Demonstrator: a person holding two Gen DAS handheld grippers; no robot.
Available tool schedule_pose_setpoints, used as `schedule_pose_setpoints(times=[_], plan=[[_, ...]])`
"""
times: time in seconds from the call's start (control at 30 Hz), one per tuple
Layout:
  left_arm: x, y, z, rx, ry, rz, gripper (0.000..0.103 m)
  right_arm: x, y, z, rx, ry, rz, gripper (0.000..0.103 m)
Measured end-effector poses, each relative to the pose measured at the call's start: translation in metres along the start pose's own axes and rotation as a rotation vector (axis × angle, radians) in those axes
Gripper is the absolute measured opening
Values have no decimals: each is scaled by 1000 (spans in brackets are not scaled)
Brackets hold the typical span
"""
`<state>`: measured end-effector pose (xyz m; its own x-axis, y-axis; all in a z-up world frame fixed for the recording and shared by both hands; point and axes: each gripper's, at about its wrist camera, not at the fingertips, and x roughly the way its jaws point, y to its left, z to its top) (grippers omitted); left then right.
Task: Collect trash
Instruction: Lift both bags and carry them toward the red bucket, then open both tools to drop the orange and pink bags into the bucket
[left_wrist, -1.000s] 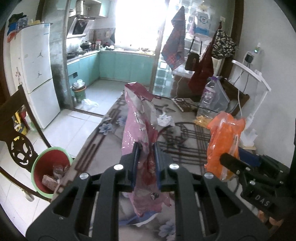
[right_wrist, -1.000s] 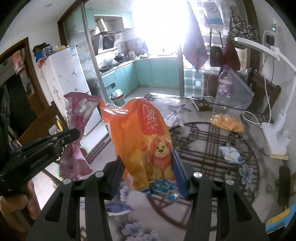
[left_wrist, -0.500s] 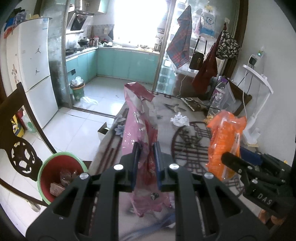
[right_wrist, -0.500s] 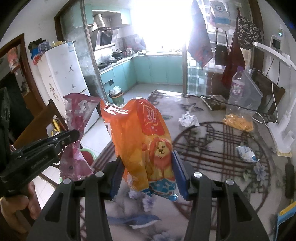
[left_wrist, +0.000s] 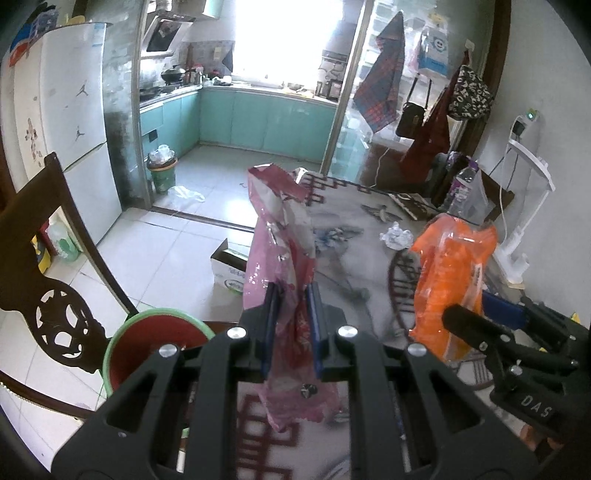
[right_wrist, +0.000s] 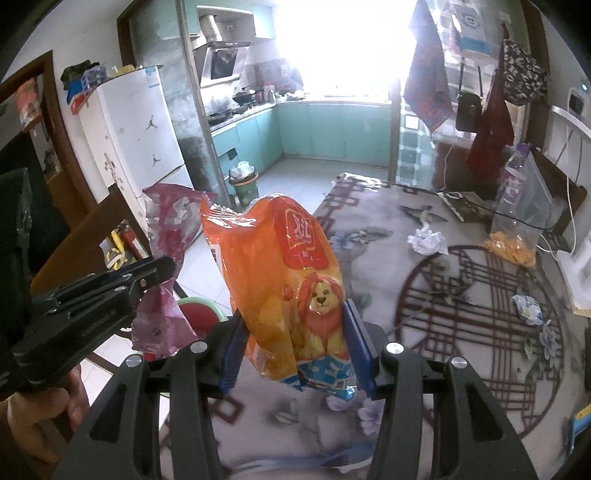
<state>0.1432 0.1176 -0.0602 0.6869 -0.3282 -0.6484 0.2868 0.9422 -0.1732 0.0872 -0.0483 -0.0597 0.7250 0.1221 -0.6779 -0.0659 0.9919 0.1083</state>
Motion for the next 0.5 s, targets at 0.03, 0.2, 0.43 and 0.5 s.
schedule_pose_setpoints(times=[0.03, 0.2, 0.43, 0.5], plan=[[0, 6, 0, -5, 1, 3, 15, 3, 3, 1, -2, 2, 2, 48], [-1, 39, -3, -34, 14, 37, 15, 23, 29, 5, -22, 27, 34, 48], [0, 83, -7, -75, 28, 109, 15, 62, 73, 6, -67, 83, 111, 48], [2, 96, -9, -88, 38, 133, 15, 72, 86, 5, -80, 93, 144, 48]])
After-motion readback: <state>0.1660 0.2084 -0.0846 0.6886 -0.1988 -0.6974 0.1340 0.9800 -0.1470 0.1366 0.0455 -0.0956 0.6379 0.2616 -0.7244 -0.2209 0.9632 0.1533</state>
